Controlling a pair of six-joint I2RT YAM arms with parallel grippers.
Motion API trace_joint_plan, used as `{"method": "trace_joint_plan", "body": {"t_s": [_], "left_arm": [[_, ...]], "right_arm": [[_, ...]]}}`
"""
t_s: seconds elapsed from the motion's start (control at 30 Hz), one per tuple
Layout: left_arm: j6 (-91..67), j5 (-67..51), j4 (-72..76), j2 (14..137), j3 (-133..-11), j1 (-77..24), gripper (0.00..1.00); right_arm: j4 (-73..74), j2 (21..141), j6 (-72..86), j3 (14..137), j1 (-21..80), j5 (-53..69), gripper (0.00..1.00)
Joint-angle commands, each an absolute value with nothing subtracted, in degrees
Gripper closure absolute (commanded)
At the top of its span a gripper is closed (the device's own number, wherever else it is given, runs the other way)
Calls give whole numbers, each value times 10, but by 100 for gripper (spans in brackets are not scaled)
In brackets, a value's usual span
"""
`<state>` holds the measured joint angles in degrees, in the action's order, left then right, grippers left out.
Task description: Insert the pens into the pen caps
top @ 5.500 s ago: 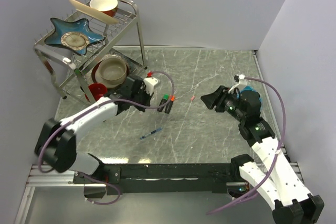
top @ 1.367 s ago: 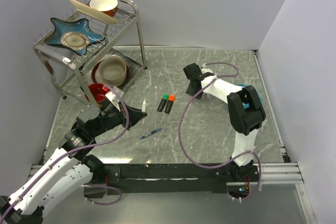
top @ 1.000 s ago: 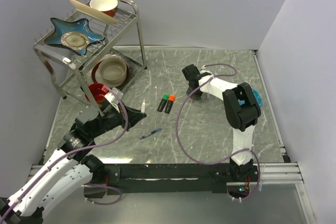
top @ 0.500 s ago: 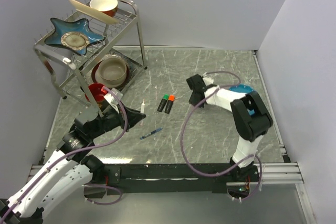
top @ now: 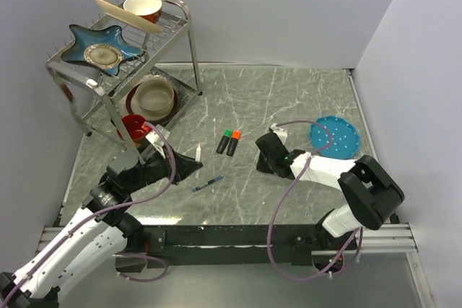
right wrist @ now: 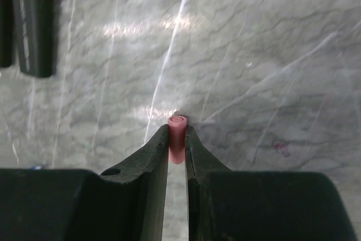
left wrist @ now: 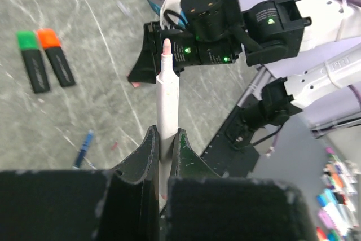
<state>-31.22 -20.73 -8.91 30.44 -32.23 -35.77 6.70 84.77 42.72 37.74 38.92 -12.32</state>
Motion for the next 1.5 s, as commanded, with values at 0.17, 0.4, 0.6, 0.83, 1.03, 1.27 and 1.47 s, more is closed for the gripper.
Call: {"method": "trace_joint_plan", "body": {"t_s": [0.17,0.4,0.6,0.83,1.03,1.27,1.47], "left_arm": [[-407,-218,58,336,-248,-387,99],[-436,-198,137,401,-214,-431,99],[-459,-187,183,437,-193,-445,99],[-502,-203,294,488,-153,-451,99],[-496,-185,350,533,-157,-475,99],[-489,-186,375,585,-180,-497,99],[-486,-191,381,608,-199,-506,99]], "right_arm": [[66,787,416,327,410,-98,94],[48,730,413,328,410,-94,96],[37,719,425,336,410,-89,98],[4,634,462,330,410,-75,100],[-25,572,473,335,410,-40,100],[-50,536,490,343,411,-2,100],[-73,519,503,343,418,18,100]]}}
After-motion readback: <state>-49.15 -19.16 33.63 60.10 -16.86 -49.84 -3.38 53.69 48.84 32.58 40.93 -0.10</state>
